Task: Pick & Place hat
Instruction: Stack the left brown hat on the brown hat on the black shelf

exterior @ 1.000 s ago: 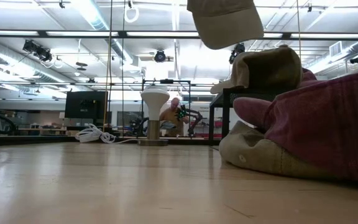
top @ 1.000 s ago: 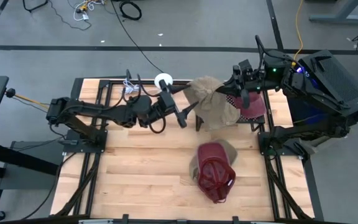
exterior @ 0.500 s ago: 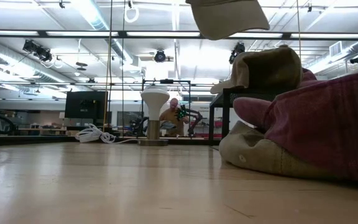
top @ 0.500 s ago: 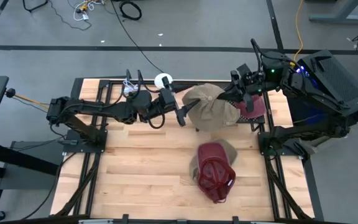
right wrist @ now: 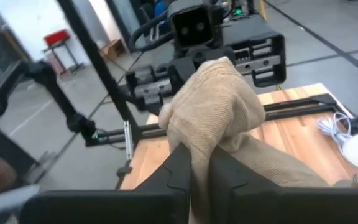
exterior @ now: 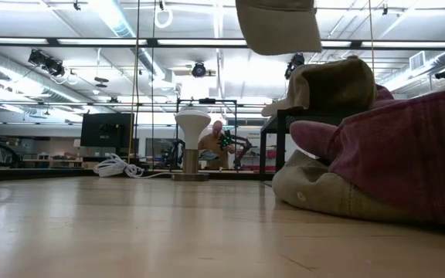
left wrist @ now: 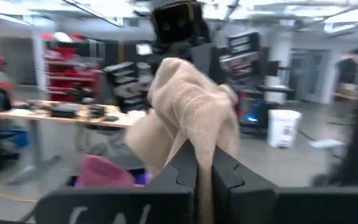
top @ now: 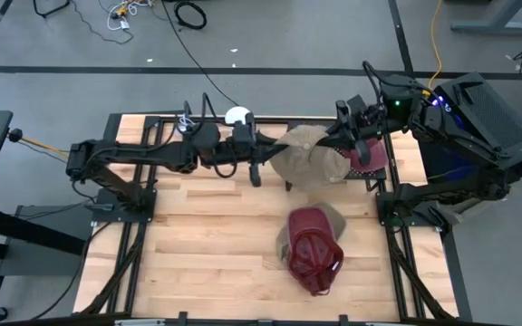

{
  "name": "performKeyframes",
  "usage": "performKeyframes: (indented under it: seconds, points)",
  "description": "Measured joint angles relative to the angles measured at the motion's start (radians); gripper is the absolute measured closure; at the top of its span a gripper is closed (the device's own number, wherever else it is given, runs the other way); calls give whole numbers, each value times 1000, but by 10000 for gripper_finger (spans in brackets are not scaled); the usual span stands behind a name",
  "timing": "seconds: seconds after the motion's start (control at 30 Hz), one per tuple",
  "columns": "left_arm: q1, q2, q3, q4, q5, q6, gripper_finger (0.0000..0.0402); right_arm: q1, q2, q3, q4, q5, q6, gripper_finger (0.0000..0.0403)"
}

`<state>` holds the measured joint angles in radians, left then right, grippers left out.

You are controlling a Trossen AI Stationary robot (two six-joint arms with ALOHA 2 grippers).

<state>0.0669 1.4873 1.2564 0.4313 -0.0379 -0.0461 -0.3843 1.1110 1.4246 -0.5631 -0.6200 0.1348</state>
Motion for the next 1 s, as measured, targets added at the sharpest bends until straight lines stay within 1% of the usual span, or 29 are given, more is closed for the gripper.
performKeyframes:
  seconds: [0.07,0.2,0.3,0.4,0.5,0.63,0.73,0.87,0.93,1.0]
  points:
    - [0,-19,0,-53,35,-41,394,0,0,0,-11,-22,-43,352]
    - [3,-75,0,-200,45,-180,395,0,0,0,-46,-16,-123,318]
    - [9,-132,0,-308,45,-290,396,0,0,0,-63,18,-180,278]
    - [9,-186,0,-383,43,-379,396,0,4,0,-57,57,-233,233]
    - [9,-228,0,-441,50,-474,398,5,29,0,-15,57,-249,189]
    - [9,-245,0,-476,119,-583,397,47,95,0,58,58,-270,140]
    - [8,-246,0,-495,162,-634,397,82,158,0,121,54,-334,113]
    - [8,-246,0,-548,150,-655,397,116,214,0,224,56,-409,90]
    - [8,-246,0,-563,140,-655,396,132,238,0,267,95,-414,83]
    - [8,-246,0,-563,143,-653,396,144,260,0,292,162,-421,80]
